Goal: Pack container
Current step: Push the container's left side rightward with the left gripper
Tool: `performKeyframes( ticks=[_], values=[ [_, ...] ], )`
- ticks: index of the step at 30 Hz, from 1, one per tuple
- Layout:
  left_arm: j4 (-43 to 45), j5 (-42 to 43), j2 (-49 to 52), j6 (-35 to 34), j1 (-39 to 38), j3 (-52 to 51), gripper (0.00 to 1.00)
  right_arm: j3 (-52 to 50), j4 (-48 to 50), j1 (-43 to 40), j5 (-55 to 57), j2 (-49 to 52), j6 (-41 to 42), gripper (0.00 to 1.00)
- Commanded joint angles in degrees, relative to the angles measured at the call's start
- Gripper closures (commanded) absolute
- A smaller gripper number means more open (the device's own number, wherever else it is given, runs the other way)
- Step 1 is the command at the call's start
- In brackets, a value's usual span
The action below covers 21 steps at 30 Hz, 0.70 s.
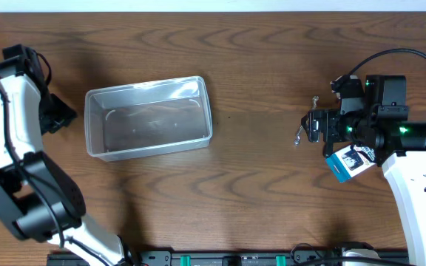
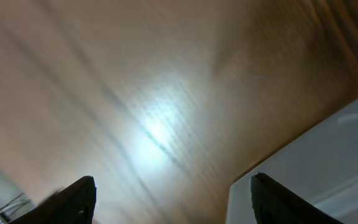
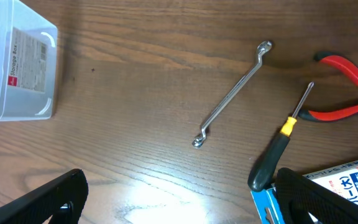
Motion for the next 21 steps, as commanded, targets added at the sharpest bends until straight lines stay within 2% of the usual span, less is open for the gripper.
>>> performKeyframes(
  ticks=[1, 7, 13, 21],
  values=[
    [1.3, 4.9, 3.2, 3.0, 0.0, -0.1, 0.27, 1.0, 0.0, -0.2, -0.6, -0.2, -0.7, 0.01],
    [4.0, 14.8, 7.1, 10.8, -0.2, -0.1, 0.27, 1.0, -0.3, -0.2, -0.6, -0.2, -1.2, 0.01],
    [4.6, 18.3, 7.0, 19.3, -2.8, -0.1, 0.27, 1.0, -0.2, -0.2, -0.6, -0.2, -1.6, 0.01],
    [7.0, 19.2, 7.0, 21.5, -9.8, -0.1, 0.27, 1.0, -0.1, -0.2, -0.6, -0.2, -1.8, 0.01]
  ],
)
